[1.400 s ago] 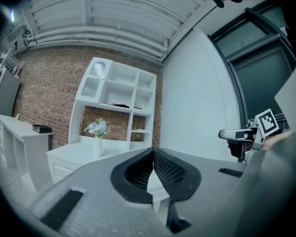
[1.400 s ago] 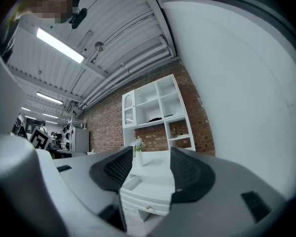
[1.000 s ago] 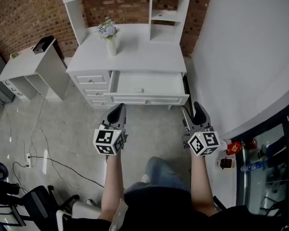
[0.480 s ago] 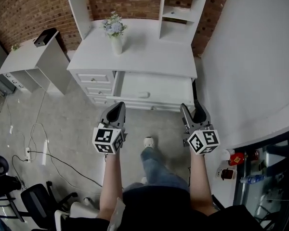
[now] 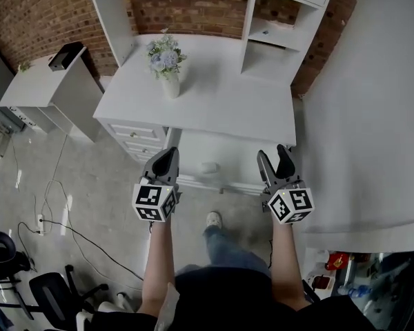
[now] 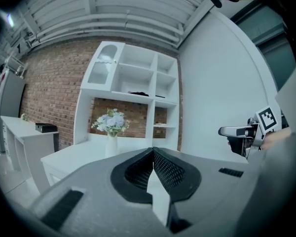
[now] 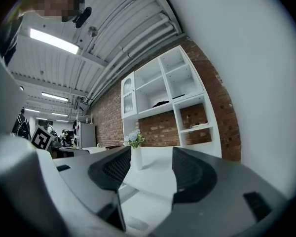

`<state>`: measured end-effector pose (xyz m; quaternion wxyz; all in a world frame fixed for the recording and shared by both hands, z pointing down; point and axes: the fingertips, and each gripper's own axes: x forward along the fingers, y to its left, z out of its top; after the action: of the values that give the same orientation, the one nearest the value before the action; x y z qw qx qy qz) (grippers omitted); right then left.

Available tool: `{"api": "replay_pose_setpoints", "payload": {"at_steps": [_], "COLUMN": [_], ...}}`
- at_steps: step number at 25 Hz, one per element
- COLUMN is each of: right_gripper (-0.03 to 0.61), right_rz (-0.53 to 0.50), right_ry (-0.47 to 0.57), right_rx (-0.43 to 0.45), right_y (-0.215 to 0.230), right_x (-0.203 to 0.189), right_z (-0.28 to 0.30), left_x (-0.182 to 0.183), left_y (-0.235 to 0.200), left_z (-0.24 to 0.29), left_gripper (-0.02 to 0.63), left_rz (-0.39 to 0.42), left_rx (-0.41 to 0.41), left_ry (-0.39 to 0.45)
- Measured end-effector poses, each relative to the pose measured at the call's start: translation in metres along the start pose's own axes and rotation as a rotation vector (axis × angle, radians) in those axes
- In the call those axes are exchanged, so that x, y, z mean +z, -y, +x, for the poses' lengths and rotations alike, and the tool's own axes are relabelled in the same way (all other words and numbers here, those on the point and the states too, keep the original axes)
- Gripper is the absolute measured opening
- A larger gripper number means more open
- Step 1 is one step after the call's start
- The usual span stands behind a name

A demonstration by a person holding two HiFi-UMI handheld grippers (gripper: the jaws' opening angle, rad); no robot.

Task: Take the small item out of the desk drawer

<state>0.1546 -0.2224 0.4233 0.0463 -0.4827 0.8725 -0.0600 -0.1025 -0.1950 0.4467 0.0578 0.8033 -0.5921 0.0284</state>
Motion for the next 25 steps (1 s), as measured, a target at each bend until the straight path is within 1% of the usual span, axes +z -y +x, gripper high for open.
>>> {"api": "replay_pose_setpoints", "payload": {"at_steps": [3, 6, 11, 15, 17, 20, 22, 25], "right_gripper": [0.242, 0.241, 0.242, 0.242, 0.242, 0.242, 0.242, 0.242], "right_rz": [0.002, 0.007, 0.023, 0.016, -0.022, -0.120, -0.203, -0.336], "right_ry": [-0.023, -0.045, -0.063, -0.075, -0.097, -0.156, -0.208, -0.299], "right_rx": [0.025, 0.055, 0.087, 0.097, 0.111, 0.163, 0.223, 0.345], "right_y": [0.017, 0.028, 0.035, 0.036, 0.035, 0.031, 0.023, 0.001], "right_x": [-0.003, -0.005, -0.007, -0.008, -0.009, -0.010, -0.014, -0.031], "right_z": [0.044, 0.081, 0.124, 0.147, 0.155, 0.167, 0.176, 0.186], "left_x": [0.009, 0.017, 0.009, 0.004, 0.002, 0.003, 0.002, -0.002], "left_y": [-0.020, -0.036, -0.051, -0.069, -0.077, -0.082, -0.082, -0.084], "left_z": [0.040, 0.065, 0.086, 0.095, 0.100, 0.105, 0.107, 0.106], "left_gripper": [0.008, 0.008, 0.008, 0.008, 0.008, 0.008, 0.008, 0.008], "left_rz": [0.010, 0.003, 0.005, -0.021, -0.029, -0.035, -0.033, -0.045], "left_rx": [0.022, 0.054, 0.068, 0.084, 0.091, 0.089, 0.079, 0.073], "left_ry": [-0.007, -0.008, -0.054, -0.067, -0.069, -0.067, -0.074, -0.082]}}
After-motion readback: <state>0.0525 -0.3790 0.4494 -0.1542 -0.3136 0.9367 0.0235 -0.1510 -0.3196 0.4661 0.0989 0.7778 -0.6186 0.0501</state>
